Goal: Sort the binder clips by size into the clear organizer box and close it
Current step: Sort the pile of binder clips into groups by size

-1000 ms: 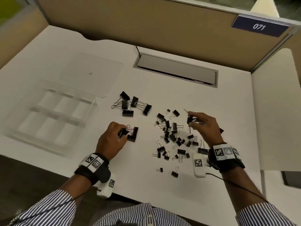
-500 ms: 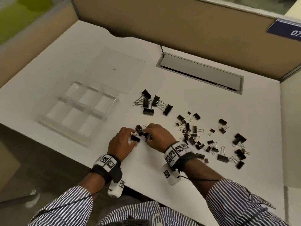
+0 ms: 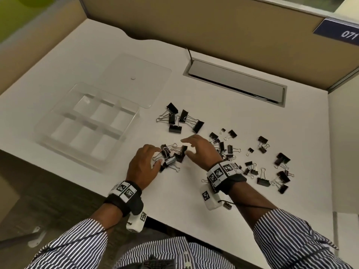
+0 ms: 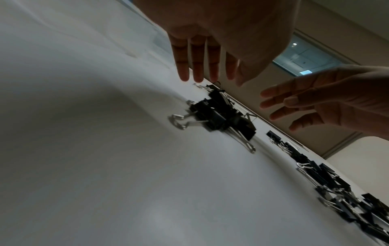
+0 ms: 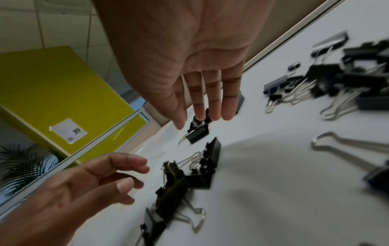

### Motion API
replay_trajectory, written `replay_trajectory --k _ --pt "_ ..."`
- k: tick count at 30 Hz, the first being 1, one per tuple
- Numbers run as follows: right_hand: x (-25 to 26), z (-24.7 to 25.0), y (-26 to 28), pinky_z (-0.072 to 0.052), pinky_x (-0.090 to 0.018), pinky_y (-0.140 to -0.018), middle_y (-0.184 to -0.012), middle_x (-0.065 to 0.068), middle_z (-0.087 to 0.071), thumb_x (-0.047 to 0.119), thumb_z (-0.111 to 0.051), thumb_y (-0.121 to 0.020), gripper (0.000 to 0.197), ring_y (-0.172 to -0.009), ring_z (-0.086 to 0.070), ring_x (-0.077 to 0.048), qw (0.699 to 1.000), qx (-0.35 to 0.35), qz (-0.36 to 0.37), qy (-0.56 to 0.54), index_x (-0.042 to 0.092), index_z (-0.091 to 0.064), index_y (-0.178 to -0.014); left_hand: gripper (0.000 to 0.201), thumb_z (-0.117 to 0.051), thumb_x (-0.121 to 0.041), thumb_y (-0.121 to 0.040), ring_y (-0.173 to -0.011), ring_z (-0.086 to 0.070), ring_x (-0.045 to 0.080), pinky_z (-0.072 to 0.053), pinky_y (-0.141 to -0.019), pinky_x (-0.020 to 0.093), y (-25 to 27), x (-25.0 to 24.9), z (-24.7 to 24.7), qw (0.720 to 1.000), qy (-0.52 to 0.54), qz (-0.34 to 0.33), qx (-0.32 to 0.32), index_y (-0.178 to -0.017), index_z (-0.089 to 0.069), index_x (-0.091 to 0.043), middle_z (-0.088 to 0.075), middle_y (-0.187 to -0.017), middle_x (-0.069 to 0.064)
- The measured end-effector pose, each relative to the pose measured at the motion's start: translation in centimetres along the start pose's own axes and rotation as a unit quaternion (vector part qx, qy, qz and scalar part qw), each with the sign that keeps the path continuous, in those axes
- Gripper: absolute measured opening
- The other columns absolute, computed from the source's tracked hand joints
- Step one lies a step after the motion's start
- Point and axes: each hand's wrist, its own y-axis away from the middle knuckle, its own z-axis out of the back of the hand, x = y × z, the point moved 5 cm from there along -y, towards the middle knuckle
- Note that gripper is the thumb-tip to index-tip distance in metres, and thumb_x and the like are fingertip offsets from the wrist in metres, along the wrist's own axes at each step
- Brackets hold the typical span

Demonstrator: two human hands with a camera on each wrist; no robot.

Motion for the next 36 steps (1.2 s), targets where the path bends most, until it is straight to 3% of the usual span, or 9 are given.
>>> replay_trajectory --k 3,5,7,13,21,27,32,36 --pt "-1.6 0.9 1.0 -0.049 -0.036 -0.094 -0.128 0.003 -0.058 0.027 -0.062 -0.091 0.039 -0.113 -0.056 -0.017 1.000 -0.011 -0.014 0.019 0.028 -0.059 -0.130 0.049 -0.069 -0.026 -0.086 -0.124 -0.048 0.018 -0.046 -0.101 0.037 -0.9 -1.4 -1.1 0.999 0.009 -0.040 0.008 -0.133 -0.053 -0.020 -0.053 -0.134 -0.001" --pt "-2.5 1.3 1.9 -0.045 -0.038 -0.101 -0.132 0.002 -0.056 0.029 -0.061 -0.091 0.041 -0.122 -0.051 -0.019 0.999 -0.015 -0.020 0.034 0.028 -0.056 -0.132 0.063 -0.062 -0.038 -0.090 -0.143 -0.031 0.016 -0.030 -0.116 0.036 -1.5 -2.1 -2.6 0.997 -0.006 -0.066 0.042 -0.147 -0.040 -0.022 -0.039 -0.152 -0.001" --pt "-3.4 1.6 3.0 -0.041 -0.039 -0.106 -0.138 0.001 -0.053 0.031 -0.061 -0.091 0.046 -0.130 -0.044 -0.020 0.998 -0.012 -0.029 0.048 0.028 -0.053 -0.136 0.071 -0.053 -0.048 -0.091 -0.149 -0.015 0.015 -0.020 -0.121 0.042 -1.9 -3.0 -4.2 0.992 -0.022 -0.093 0.080 -0.153 -0.028 -0.024 -0.025 -0.160 -0.001" --pt "-6.5 2.4 7.4 -0.027 -0.037 -0.116 -0.157 -0.003 -0.033 0.035 -0.062 -0.091 0.061 -0.144 -0.027 -0.022 0.995 -0.022 -0.074 0.065 0.029 -0.039 -0.148 0.080 -0.039 -0.061 -0.091 -0.151 -0.001 0.017 -0.010 -0.121 0.050 -2.9 -7.2 -8.3 0.973 -0.074 -0.148 0.161 -0.156 -0.011 -0.026 -0.007 -0.164 0.000" --pt "-12.7 4.7 14.4 -0.020 -0.041 -0.120 -0.163 -0.004 -0.019 0.047 -0.061 -0.092 0.072 -0.149 -0.016 -0.025 0.983 -0.051 -0.170 0.054 0.032 -0.027 -0.153 0.088 -0.030 -0.068 -0.085 -0.151 0.006 0.018 0.000 -0.122 0.044 -2.4 -12.0 -12.0 0.951 -0.107 -0.183 0.225 -0.157 -0.003 -0.025 0.004 -0.164 -0.002" --pt "-16.9 6.4 19.1 -0.013 -0.044 -0.121 -0.165 -0.003 -0.010 0.054 -0.057 -0.091 0.074 -0.152 -0.007 -0.025 0.969 -0.078 -0.228 0.063 0.035 -0.022 -0.154 0.094 -0.050 -0.063 -0.088 -0.150 0.011 0.016 0.005 -0.121 0.043 -1.1 -13.9 -14.1 0.940 -0.102 -0.187 0.266 -0.156 0.003 -0.025 0.012 -0.163 -0.003" --pt "-19.3 7.2 21.9 -0.017 -0.047 -0.122 -0.164 -0.005 -0.011 0.054 -0.059 -0.090 0.075 -0.151 -0.008 -0.026 0.957 -0.099 -0.263 0.073 0.033 -0.025 -0.153 0.092 -0.048 -0.064 -0.089 -0.150 0.013 0.017 0.003 -0.122 0.045 -0.4 -14.6 -15.5 0.931 -0.111 -0.211 0.277 -0.156 0.002 -0.025 0.015 -0.163 -0.002" --pt "-20.6 8.3 23.3 -0.015 -0.042 -0.120 -0.164 -0.005 -0.012 0.051 -0.062 -0.090 0.074 -0.151 -0.011 -0.027 0.946 -0.120 -0.293 0.064 0.031 -0.029 -0.153 0.091 -0.043 -0.066 -0.087 -0.150 0.010 0.020 -0.001 -0.122 0.050 -1.1 -16.2 -16.2 0.925 -0.119 -0.235 0.274 -0.156 -0.001 -0.025 0.008 -0.164 0.000"
